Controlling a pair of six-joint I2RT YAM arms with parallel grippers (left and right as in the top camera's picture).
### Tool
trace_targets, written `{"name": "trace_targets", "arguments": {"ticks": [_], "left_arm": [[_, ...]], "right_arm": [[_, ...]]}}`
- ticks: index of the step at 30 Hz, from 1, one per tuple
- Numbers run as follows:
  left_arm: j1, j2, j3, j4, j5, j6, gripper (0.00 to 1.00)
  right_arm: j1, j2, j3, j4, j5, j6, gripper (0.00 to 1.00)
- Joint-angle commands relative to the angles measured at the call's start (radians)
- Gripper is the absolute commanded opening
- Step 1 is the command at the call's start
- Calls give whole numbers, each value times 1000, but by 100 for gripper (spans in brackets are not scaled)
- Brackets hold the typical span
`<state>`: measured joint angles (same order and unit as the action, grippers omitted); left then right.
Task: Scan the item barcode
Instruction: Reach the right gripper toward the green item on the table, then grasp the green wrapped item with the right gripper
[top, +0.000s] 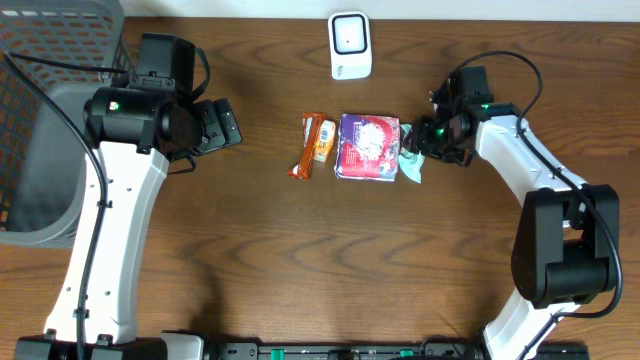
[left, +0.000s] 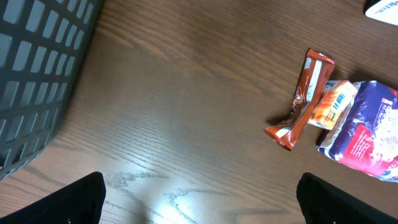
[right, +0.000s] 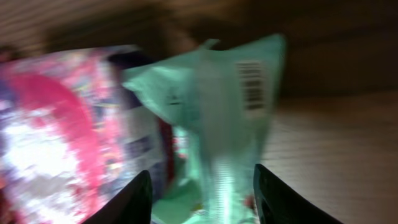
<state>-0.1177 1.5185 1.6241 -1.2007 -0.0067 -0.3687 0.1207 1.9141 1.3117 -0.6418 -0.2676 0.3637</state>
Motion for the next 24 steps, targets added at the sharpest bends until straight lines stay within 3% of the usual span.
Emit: {"name": "trace_targets", "arguments": {"ticks": [1, 17, 20, 22, 24], "left_arm": [[3, -9, 0, -3, -9, 5, 98], [3, -9, 0, -3, -9, 5, 98], [3, -9, 0, -3, -9, 5, 98], [3, -9, 0, -3, -9, 5, 98], [3, -9, 0, -3, -9, 5, 98]], "right_arm": [[17, 3, 13, -29, 186, 72, 45], [34, 3, -110, 98, 229, 77, 41], [34, 3, -127, 108, 240, 77, 27], [34, 3, -131, 103, 236, 77, 10], [34, 0, -130, 95, 202, 77, 3]]}}
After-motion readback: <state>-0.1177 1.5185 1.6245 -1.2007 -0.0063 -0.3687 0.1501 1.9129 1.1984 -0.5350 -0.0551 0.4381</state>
